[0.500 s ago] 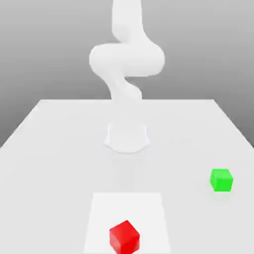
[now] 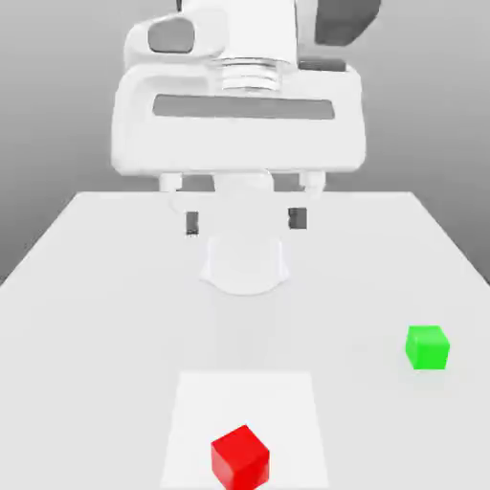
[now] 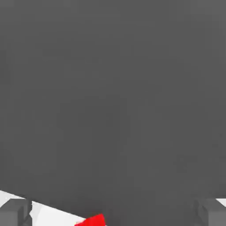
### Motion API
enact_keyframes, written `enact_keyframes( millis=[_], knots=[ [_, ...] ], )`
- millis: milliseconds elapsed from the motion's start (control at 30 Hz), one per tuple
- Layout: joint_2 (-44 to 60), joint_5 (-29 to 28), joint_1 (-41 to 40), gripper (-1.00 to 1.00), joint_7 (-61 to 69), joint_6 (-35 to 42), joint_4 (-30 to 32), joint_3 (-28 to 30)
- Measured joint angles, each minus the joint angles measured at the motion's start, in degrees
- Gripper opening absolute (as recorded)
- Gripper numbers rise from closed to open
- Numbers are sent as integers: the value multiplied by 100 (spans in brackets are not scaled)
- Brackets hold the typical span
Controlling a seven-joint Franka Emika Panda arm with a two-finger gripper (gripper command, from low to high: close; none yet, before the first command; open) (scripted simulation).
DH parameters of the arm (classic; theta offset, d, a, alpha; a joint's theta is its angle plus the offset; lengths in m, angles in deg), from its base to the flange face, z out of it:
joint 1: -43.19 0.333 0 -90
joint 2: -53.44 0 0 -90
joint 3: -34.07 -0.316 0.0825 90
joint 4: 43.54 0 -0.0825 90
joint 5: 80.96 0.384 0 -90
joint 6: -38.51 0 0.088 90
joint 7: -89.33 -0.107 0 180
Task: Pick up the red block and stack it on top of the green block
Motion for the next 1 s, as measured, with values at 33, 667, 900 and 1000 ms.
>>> enact_keyframes(
  millis=[33,667,900,1000],
  knots=[
    [209,28,9,0,149,-76,31,12],
    [3101,350,-213,-100,1602,-1560,183,-237],
    [2264,176,-102,-100,1426,-883,340,-165],
    [1833,191,399,-100,820,-789,673,-553]
  ],
)
